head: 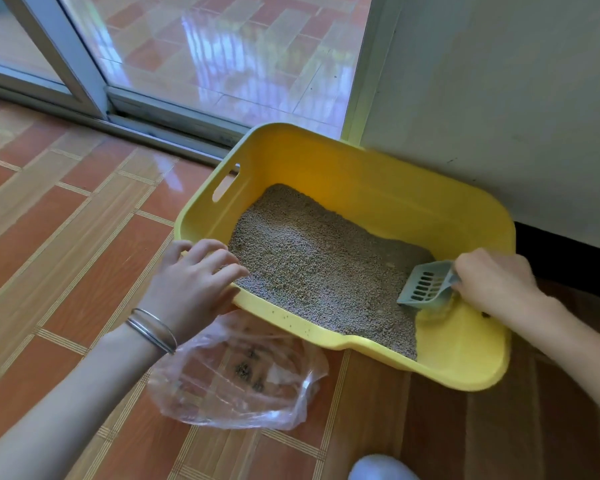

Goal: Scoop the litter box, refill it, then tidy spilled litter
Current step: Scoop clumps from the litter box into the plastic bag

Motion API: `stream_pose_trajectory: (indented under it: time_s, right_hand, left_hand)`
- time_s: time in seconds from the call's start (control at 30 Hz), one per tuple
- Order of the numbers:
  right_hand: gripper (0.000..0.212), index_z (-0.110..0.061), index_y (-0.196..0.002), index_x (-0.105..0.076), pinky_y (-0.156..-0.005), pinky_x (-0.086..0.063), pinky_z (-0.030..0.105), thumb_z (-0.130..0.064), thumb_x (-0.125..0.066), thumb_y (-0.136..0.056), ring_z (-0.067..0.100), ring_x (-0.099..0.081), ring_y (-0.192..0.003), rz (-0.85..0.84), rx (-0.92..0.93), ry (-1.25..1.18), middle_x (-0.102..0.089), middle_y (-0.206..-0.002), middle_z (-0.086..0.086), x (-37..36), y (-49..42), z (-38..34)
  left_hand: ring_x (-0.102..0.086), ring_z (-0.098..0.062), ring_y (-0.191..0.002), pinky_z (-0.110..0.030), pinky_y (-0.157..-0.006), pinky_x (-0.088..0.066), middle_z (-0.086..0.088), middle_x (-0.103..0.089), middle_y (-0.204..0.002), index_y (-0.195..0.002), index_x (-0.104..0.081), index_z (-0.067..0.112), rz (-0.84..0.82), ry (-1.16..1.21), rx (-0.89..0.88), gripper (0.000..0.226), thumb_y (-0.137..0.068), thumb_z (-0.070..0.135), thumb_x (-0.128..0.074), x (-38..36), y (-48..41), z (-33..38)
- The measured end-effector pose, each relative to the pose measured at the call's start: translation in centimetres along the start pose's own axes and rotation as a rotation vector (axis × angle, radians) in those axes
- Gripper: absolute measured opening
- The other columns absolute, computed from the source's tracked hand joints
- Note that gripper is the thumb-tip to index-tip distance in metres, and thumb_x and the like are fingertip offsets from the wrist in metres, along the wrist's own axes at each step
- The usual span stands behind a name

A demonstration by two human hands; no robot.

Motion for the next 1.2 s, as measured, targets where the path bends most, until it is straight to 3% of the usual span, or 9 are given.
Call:
stream_pose_trajectory:
  time_s: [0.37, 0.5, 0.6, 0.67, 0.9, 0.97, 1.07, 1.13, 1.2]
  right_hand:
    - [0.009, -0.018, -0.084, -0.059, -0.044, -0.027, 0.022, -0.013, -0.053, -0.089, 0.013, -0.041, -0.056, -0.058, 0.016, 0.139, -0.046, -0.07, -0.003, 1.8, -2.7, 0.8]
    - [0.029, -0.016, -0.062, -0.043, -0.045, -0.024, 0.023, 0.003, -0.048, -0.083, 0.013, -0.035, -0.053, -0.066, 0.037, 0.278, -0.041, -0.065, -0.003, 2.9, -2.9, -1.1]
    - [0.033, -0.016, -0.058, -0.04, -0.045, -0.023, 0.024, 0.004, -0.049, -0.083, 0.013, -0.034, -0.053, -0.034, 0.099, 0.371, -0.039, -0.063, -0.004, 3.0, -3.5, -3.1]
    - [0.033, -0.015, -0.058, -0.041, -0.044, -0.024, 0.024, 0.002, -0.049, -0.085, 0.013, -0.034, -0.052, -0.012, 0.115, 0.355, -0.04, -0.062, -0.004, 2.6, -4.6, -3.1]
    - [0.02, -0.015, -0.068, -0.056, -0.042, -0.032, 0.024, -0.022, -0.059, -0.087, 0.012, -0.044, -0.055, 0.008, 0.157, 0.064, -0.049, -0.064, -0.001, 1.0, -6.5, 1.2]
    - [0.011, -0.017, -0.082, -0.068, -0.045, -0.035, 0.023, -0.024, -0.06, -0.087, 0.012, -0.051, -0.06, 0.048, 0.21, 0.058, -0.059, -0.071, -0.002, 1.0, -7.0, 0.8]
    - [0.018, -0.023, -0.102, -0.07, -0.056, -0.045, 0.021, -0.021, -0.06, -0.087, 0.011, -0.062, -0.072, 0.034, 0.296, -0.015, -0.068, -0.085, -0.003, 1.3, -7.7, 0.8]
    - [0.02, -0.023, -0.105, -0.069, -0.057, -0.043, 0.019, -0.02, -0.055, -0.09, 0.011, -0.061, -0.073, 0.033, 0.385, 0.069, -0.069, -0.085, -0.003, 1.4, -7.2, 0.4]
    - [0.019, -0.019, -0.102, -0.068, -0.069, -0.046, 0.024, -0.018, -0.053, -0.09, 0.014, -0.059, -0.078, 0.178, 0.455, 0.253, -0.068, -0.086, -0.003, 2.3, -6.4, -0.8]
  left_hand:
    - [-0.062, -0.026, -0.086, -0.037, -0.074, -0.041, 0.003, -0.065, -0.081, -0.083, -0.069, 0.023, -0.135, 0.033, -0.03, 0.036, -0.084, 0.042, -0.038, -2.1, -3.8, 0.7]
    - [-0.061, -0.023, -0.086, -0.036, -0.074, -0.044, 0.006, -0.064, -0.081, -0.086, -0.068, 0.026, -0.121, 0.125, -0.142, 0.039, -0.086, 0.048, -0.036, -2.1, -4.9, 5.8]
    - [-0.059, -0.018, -0.086, -0.034, -0.074, -0.046, 0.01, -0.063, -0.082, -0.092, -0.068, 0.029, -0.117, 0.266, -0.284, 0.048, -0.091, 0.058, -0.028, -1.8, -5.2, 10.5]
    - [-0.057, -0.016, -0.086, -0.033, -0.075, -0.038, 0.011, -0.062, -0.082, -0.095, -0.066, 0.03, -0.143, 0.366, -0.391, 0.053, -0.093, 0.061, -0.024, -1.9, -5.0, 13.1]
    - [-0.057, -0.014, -0.084, -0.031, -0.074, -0.033, 0.015, -0.061, -0.079, -0.093, -0.064, 0.03, -0.131, 0.431, -0.527, 0.038, -0.092, 0.055, -0.036, -3.1, -4.2, 15.7]
    - [-0.057, -0.012, -0.086, -0.031, -0.075, -0.033, 0.016, -0.061, -0.079, -0.091, -0.065, 0.03, -0.126, 0.428, -0.529, 0.037, -0.091, 0.054, -0.037, -3.1, -4.2, 15.7]
    - [-0.057, -0.012, -0.087, -0.03, -0.077, -0.033, 0.016, -0.061, -0.08, -0.091, -0.065, 0.03, -0.13, 0.458, -0.518, 0.035, -0.091, 0.052, -0.038, -3.0, -4.1, 15.7]
    - [-0.057, -0.012, -0.087, -0.029, -0.077, -0.033, 0.017, -0.06, -0.081, -0.092, -0.065, 0.031, -0.118, 0.461, -0.501, 0.035, -0.092, 0.052, -0.037, -3.1, -4.1, 15.6]
    - [-0.055, -0.01, -0.088, -0.027, -0.076, -0.033, 0.018, -0.06, -0.08, -0.091, -0.065, 0.032, -0.087, 0.461, -0.487, 0.034, -0.091, 0.052, -0.038, -2.9, -4.1, 15.5]
Point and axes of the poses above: each hand's wrist, its own y-axis away from the middle knuckle, its own x-axis out of the back of the hand, z = x × y, the point moved 10 cm from there along -y, towards the middle knuckle
